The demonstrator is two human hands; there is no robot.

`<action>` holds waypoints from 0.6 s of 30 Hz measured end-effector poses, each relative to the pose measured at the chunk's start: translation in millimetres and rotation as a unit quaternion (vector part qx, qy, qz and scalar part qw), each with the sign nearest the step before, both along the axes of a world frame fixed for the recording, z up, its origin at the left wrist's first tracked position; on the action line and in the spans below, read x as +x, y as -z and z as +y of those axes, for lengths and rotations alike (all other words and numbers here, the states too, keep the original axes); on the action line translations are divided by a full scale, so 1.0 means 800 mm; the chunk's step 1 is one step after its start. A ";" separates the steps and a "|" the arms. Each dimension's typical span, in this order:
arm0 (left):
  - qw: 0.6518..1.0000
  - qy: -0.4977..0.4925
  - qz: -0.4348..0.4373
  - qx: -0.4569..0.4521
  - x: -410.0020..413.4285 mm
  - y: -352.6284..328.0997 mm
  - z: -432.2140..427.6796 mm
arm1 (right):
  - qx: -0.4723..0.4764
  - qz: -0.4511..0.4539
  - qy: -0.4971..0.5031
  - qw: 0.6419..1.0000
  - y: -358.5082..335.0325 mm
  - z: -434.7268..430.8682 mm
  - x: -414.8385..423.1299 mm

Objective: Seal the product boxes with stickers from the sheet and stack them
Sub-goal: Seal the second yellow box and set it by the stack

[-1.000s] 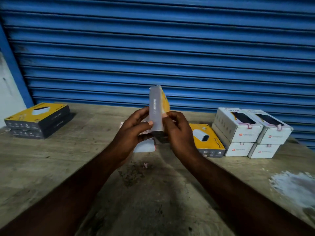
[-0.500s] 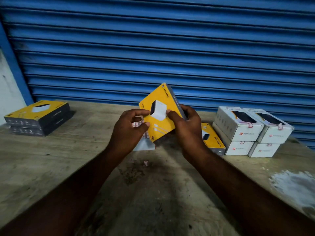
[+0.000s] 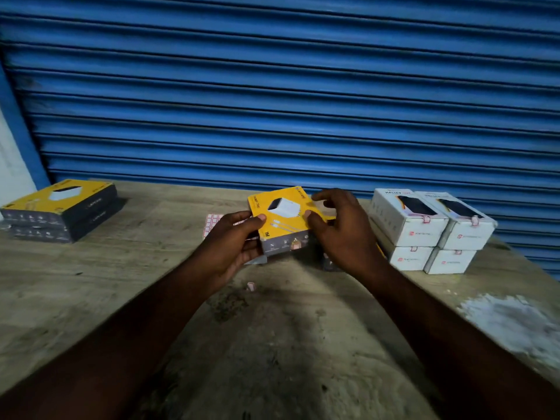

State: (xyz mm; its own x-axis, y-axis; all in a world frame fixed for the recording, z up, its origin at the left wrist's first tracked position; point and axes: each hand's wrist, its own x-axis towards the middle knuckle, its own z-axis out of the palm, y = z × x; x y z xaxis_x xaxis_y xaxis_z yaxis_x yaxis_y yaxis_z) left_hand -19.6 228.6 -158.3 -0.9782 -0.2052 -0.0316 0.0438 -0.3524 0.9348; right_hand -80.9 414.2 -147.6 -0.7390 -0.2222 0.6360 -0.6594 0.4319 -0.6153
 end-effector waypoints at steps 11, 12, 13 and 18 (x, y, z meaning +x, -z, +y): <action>0.998 0.049 -0.034 -0.012 -0.023 -0.002 0.059 | 0.412 0.150 -0.028 0.898 -0.023 0.093 0.009; 0.998 0.051 -0.037 -0.013 -0.026 -0.003 0.068 | 0.425 0.165 -0.022 0.890 -0.022 0.099 0.009; 0.998 0.053 -0.039 -0.013 -0.029 -0.004 0.075 | 0.436 0.177 -0.015 0.882 -0.021 0.104 0.008; 0.996 0.052 -0.038 -0.053 -0.047 -0.004 0.103 | 0.458 0.218 0.044 0.861 -0.005 0.121 0.003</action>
